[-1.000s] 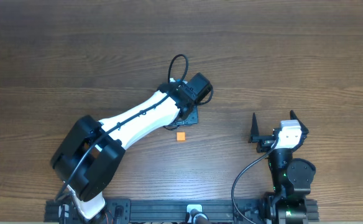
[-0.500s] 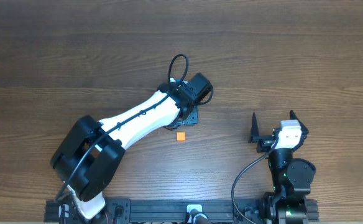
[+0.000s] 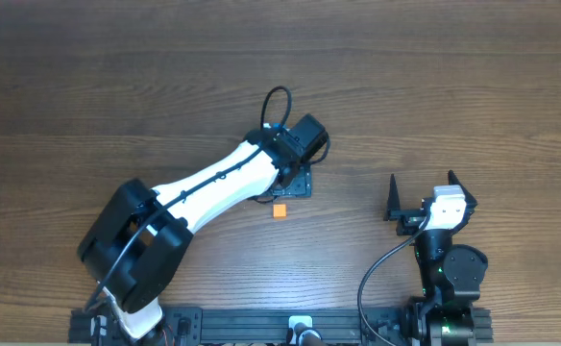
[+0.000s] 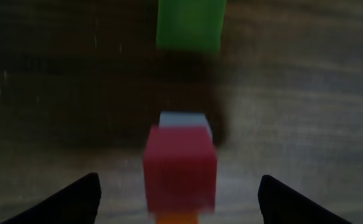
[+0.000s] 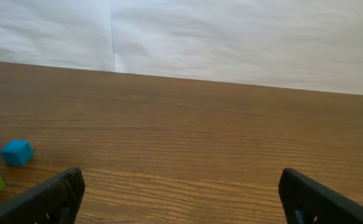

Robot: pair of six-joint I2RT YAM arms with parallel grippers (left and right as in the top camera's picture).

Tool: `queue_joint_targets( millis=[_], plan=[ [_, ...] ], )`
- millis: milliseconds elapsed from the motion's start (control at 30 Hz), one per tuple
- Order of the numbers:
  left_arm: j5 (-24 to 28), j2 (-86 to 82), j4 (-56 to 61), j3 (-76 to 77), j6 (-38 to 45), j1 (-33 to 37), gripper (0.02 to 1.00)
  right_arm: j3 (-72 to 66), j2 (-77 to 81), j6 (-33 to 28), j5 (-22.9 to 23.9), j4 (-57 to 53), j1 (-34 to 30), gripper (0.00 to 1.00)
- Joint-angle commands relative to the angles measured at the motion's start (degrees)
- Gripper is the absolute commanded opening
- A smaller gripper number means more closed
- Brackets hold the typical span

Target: Stack Cubes

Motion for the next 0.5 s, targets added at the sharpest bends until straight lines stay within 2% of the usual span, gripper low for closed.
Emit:
queue_joint_targets(
  millis=[33,300,500],
  plan=[
    [0.81,-3.85,-2.1,0.96,-1.79,-2.78,0.82,-0.33,-0.55,0.11,0.55,-0.17,0.31,0.991],
    [2.14,-4.0,-3.13,-4.04,-7.5,-4.96,0.798,-0.33,-0.55,0.13,0.55,-0.17,0.31,0.991],
    [2.56,-4.0,-0.92,-6.84,-7.78,-4.42,0.774,-0.33,-0.55,0.13,0.55,-0.17,0.31,0.991]
  ],
)
